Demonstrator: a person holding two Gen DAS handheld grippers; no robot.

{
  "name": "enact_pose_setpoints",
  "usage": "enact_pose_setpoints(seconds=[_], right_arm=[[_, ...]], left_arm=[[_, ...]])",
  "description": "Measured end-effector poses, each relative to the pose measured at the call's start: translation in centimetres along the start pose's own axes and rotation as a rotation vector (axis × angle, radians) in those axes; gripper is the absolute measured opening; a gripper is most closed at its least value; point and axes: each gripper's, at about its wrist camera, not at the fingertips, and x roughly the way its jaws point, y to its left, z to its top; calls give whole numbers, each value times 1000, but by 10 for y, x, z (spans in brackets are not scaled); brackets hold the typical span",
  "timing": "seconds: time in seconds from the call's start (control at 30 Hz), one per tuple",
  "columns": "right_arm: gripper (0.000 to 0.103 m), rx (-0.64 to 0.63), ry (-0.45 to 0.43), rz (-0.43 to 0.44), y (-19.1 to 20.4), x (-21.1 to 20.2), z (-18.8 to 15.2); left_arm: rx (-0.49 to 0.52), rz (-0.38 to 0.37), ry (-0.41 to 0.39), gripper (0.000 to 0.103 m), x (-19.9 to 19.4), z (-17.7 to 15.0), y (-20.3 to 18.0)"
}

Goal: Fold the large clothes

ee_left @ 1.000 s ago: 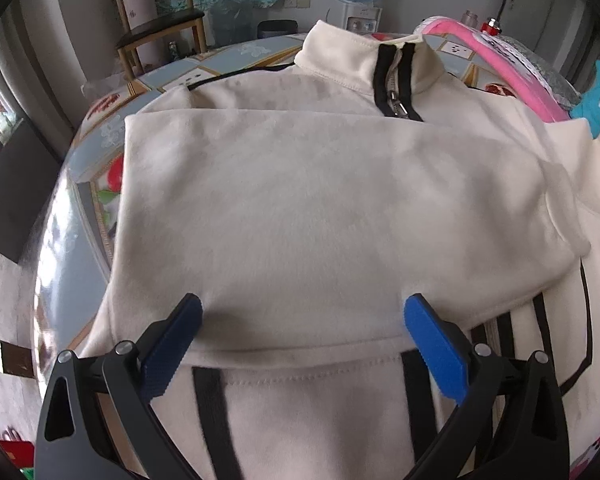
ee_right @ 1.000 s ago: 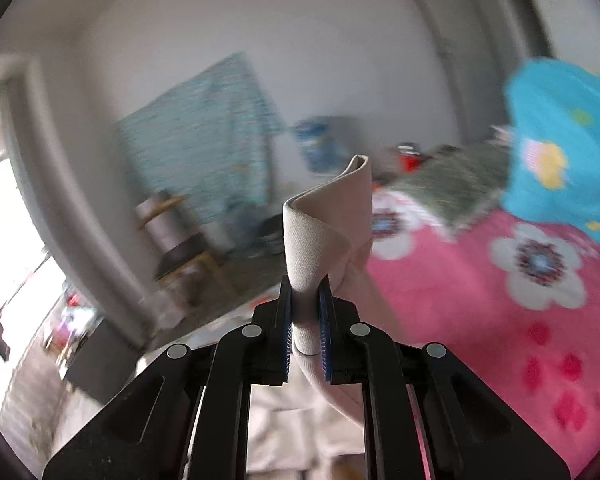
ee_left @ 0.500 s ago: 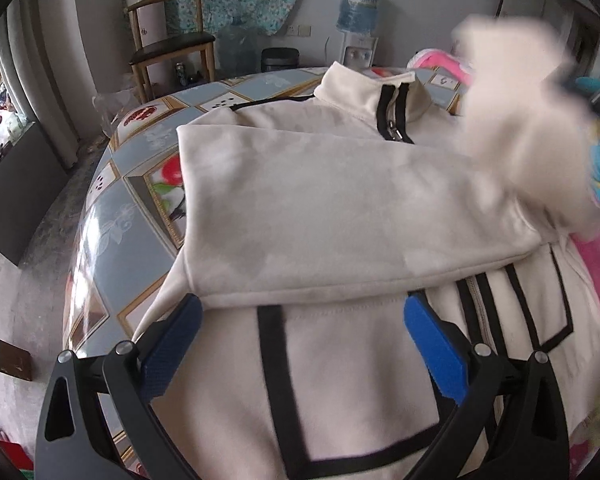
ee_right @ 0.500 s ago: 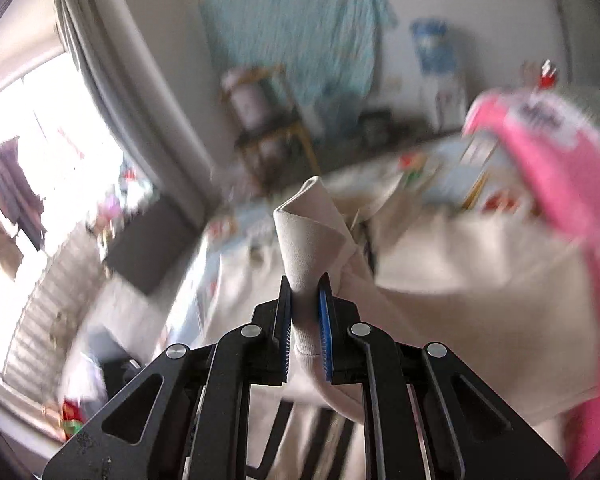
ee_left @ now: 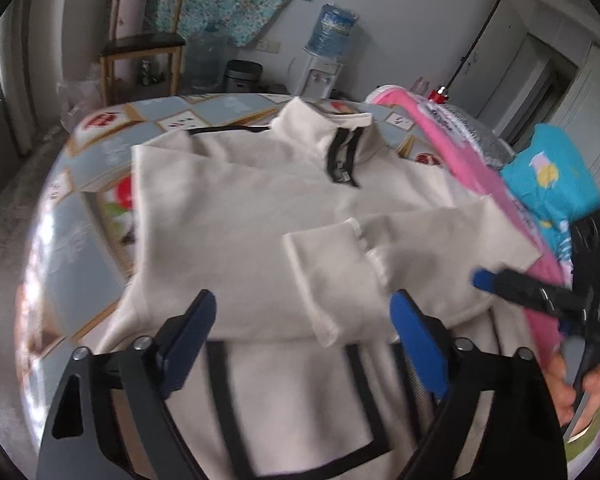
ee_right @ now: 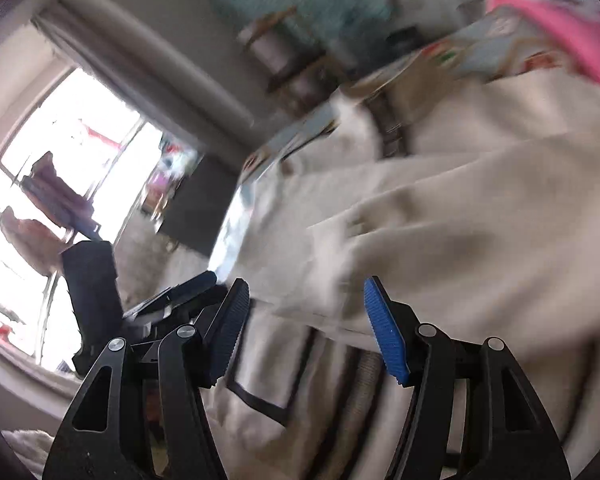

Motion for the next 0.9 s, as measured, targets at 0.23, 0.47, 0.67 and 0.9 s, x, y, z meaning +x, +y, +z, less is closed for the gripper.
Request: enact_pose_setpoints(seconds=[0.23, 0.47, 0.67, 0.9], right_arm=[[24, -27, -67, -348, -41, -53, -31], [16, 49, -19, -443, -92, -41, -47], [14, 67, -8, -447, -103, -37, -49], [12, 56, -6, -449, -106, -38, -52]], left_arm=[[-16, 18, 183, 53, 70, 20, -21], [46, 160, 197, 6, 87, 12, -33], [77, 108, 91, 4, 42, 34, -39], [10, 78, -12, 4, -21, 75, -10]])
